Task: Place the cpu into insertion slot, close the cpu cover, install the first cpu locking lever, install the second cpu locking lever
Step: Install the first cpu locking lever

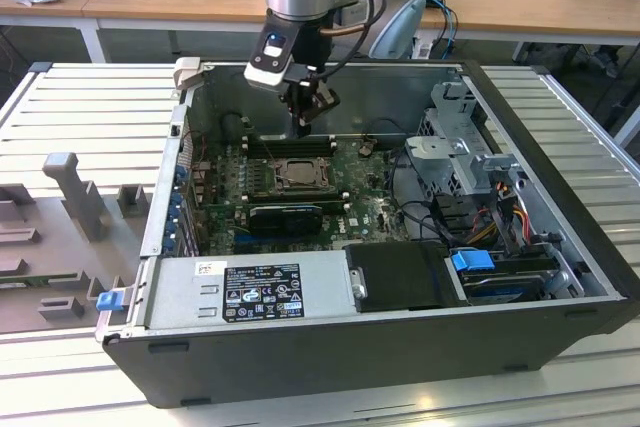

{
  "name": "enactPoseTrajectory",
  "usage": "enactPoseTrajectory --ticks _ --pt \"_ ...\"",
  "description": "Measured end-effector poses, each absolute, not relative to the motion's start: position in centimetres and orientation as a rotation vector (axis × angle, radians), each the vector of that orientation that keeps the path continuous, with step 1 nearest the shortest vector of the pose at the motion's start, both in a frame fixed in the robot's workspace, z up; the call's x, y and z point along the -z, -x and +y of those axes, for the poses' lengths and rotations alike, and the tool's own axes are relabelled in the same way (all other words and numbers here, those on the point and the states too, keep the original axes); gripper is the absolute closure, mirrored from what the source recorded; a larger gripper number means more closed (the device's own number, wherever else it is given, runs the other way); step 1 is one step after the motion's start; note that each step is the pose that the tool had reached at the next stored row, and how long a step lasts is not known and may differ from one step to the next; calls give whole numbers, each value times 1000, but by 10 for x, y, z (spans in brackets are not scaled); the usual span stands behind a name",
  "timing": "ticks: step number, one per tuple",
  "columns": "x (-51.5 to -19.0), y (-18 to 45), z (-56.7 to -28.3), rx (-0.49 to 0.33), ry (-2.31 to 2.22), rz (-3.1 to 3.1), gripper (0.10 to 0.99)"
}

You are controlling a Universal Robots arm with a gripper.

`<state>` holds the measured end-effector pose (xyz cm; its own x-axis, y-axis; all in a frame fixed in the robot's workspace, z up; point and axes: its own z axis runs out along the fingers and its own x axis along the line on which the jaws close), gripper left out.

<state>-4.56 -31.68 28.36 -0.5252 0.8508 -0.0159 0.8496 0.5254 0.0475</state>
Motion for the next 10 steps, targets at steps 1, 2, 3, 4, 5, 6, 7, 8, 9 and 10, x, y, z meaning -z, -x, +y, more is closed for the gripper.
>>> enactPoseTrajectory --ticks 1,2,3,4,5,6,7,8,9,10 --pt "-284 46 -317 -53 -1503 2716 980" --pt "-284 46 -317 -53 -1498 2719 980" --pt "-284 46 -317 -53 -1491 2723 980" --pt "-284 46 -317 -53 -1484 2727 980" --pt "-284 46 -317 -53 -1479 2729 980" --pt "-284 46 -317 -53 -1472 2733 980" --pt "-284 46 -317 -53 -1467 2736 980" --pt "-284 46 -317 -54 -1457 2741 980" --pt "-284 46 -317 -54 -1451 2745 980" --pt "-284 46 -317 -54 -1445 2748 980"
